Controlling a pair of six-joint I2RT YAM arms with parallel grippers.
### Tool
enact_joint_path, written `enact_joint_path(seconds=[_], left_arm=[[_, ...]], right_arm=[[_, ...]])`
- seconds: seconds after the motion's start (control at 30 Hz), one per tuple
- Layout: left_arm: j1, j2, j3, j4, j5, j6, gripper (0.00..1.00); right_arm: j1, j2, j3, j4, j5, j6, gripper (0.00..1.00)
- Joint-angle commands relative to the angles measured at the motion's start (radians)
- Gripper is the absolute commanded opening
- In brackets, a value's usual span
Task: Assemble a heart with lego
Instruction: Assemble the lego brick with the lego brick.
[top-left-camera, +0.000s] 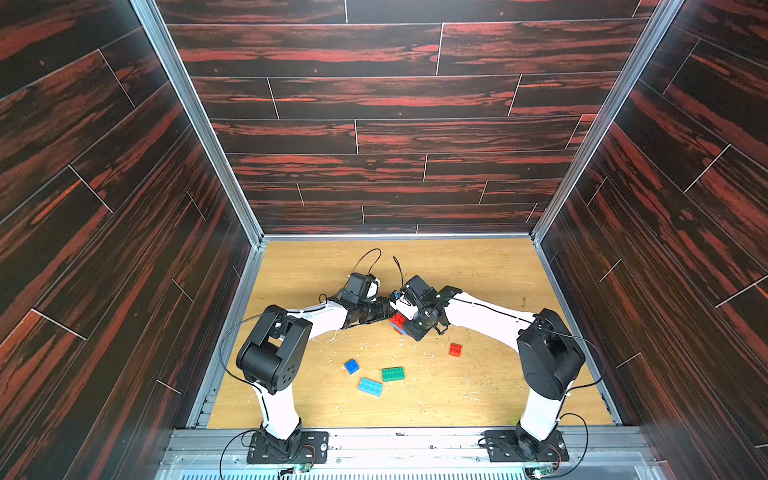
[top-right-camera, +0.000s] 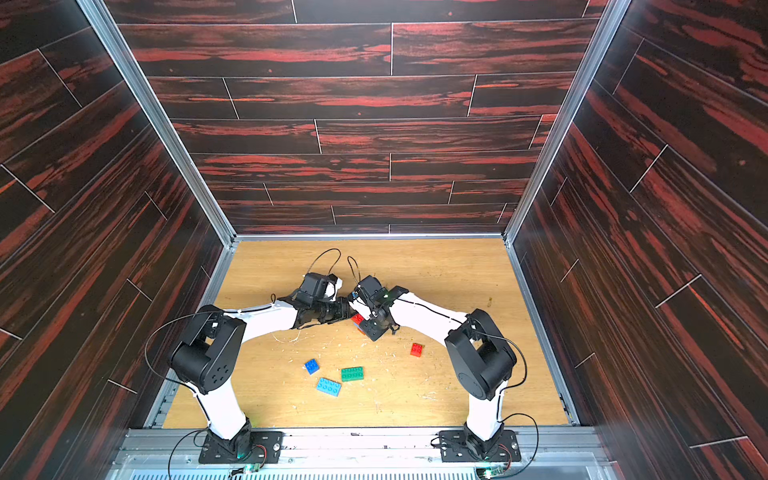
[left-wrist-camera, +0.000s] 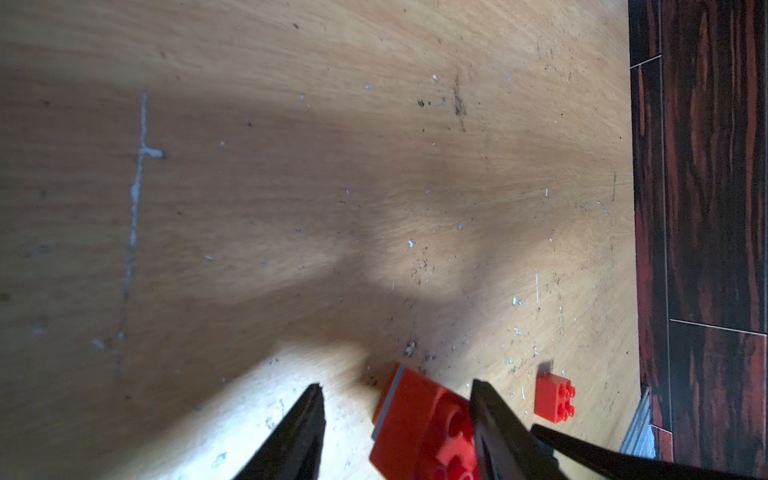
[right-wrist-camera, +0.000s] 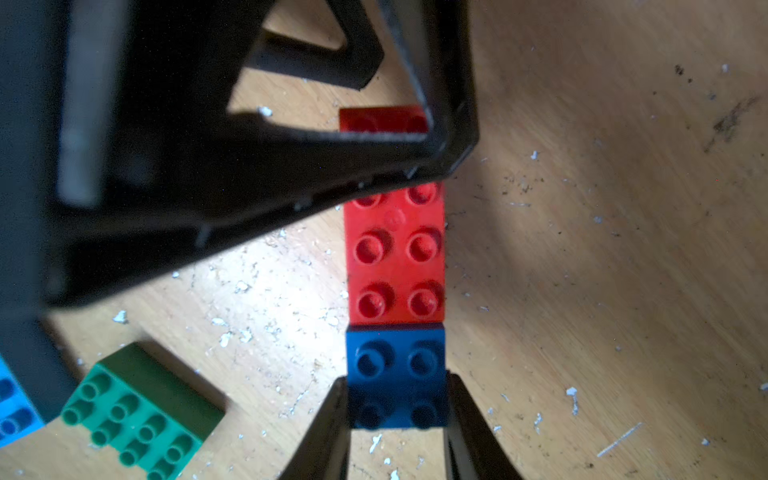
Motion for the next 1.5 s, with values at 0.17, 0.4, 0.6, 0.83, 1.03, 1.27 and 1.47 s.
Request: enact_joint_path(seconds=[0.17, 0.4, 0.6, 0.83, 1.03, 1.27, 1.47], left_arm=[[-0.024, 0.019, 0.026, -0.061, 0.015, 0.056, 0.58], [-0.025, 0.03, 0.017, -0.087, -0.003, 0.063, 0.54], [-0.025, 0.009, 0.014, -0.095, -0.015, 0.069, 0.54], [-0.031, -0.014, 0.009, -0.099, -0.029, 0.081, 0.54], [-0.044, -0.041, 0.006, -0.11, -0.056, 0.095, 0.54], [-0.053, -0.041, 0.012, -0.123, -0.063, 0.102, 0.55], [-0.061, -0.035, 0.012, -0.123, -0.069, 0.102, 0.55]], right_arm=[[0.002, 0.009, -0.049, 0.045, 0.022, 0.005, 0.15], [0.001, 0.019, -0.049, 0.066, 0.009, 0.008, 0.16], [0.0, 0.007, -0.049, 0.065, 0.016, 0.009, 0.29], [0.0, -0.065, -0.074, 0.088, 0.008, 0.008, 0.6], [-0.021, -0.135, -0.103, 0.116, -0.023, 0.022, 0.7], [-0.059, -0.131, -0.126, 0.123, -0.03, 0.056, 0.71], [-0.06, -0.102, -0.109, 0.122, -0.024, 0.056, 0.7]])
